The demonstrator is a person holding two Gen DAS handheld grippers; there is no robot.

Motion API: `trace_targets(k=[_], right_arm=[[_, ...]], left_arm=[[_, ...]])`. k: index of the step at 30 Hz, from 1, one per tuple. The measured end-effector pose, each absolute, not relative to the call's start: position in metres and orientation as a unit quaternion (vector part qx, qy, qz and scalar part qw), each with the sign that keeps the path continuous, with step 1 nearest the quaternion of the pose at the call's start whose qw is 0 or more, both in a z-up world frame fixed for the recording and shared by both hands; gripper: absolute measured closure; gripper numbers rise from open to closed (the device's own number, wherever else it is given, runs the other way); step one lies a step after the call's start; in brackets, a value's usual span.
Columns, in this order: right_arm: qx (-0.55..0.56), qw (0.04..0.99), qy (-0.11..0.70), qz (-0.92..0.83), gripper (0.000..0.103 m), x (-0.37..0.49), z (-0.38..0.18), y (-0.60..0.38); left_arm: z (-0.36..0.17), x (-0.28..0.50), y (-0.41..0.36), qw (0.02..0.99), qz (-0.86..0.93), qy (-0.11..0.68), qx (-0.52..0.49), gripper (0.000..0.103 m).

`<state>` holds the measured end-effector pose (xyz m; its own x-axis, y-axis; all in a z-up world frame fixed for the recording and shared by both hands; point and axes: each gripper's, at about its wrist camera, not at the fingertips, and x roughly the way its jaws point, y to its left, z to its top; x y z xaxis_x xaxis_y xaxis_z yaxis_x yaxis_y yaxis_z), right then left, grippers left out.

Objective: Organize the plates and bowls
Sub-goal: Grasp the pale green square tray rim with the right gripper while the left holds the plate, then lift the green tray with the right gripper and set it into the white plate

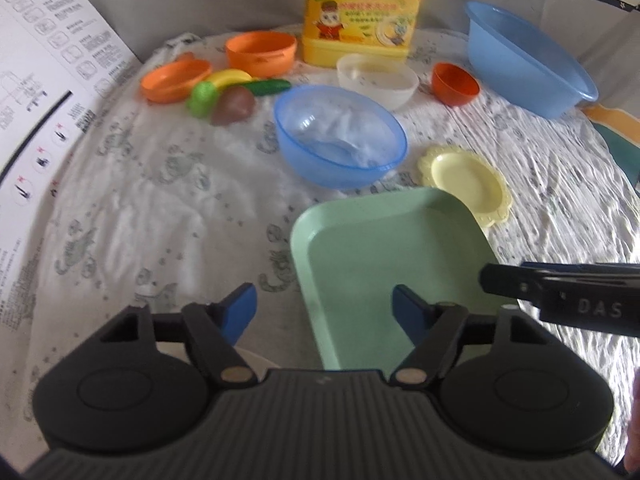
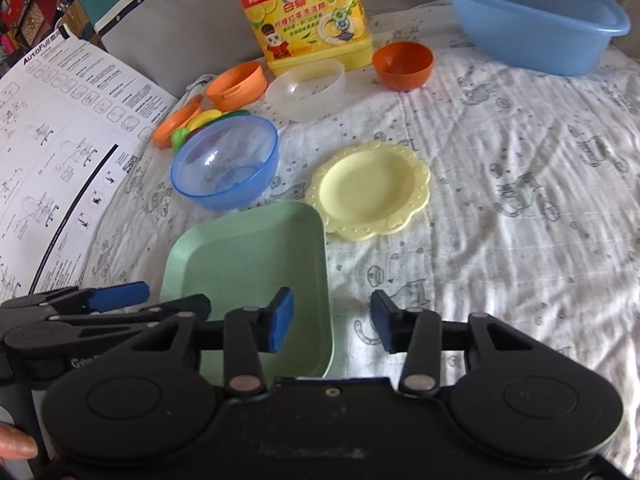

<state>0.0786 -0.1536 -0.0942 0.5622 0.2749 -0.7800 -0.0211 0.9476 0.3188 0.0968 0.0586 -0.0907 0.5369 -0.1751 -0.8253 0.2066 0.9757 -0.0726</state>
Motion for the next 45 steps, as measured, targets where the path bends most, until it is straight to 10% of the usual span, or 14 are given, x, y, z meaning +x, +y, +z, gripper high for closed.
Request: trace_targets(k=[6, 45], right_arm=[[0.123, 0.878, 0.453, 0.095, 0.062, 0.082, -0.097, -0.149], [0.109, 0.891, 0.434, 0.078, 0.076, 0.036, -0.047, -0.153]], left_arm=[[-0.096, 0.095, 0.05, 0.87, -0.128, 0.476, 0.019, 0.054], [-0.041, 0.053, 0.037, 0.888, -0.127, 0.442, 0.02, 0.06]])
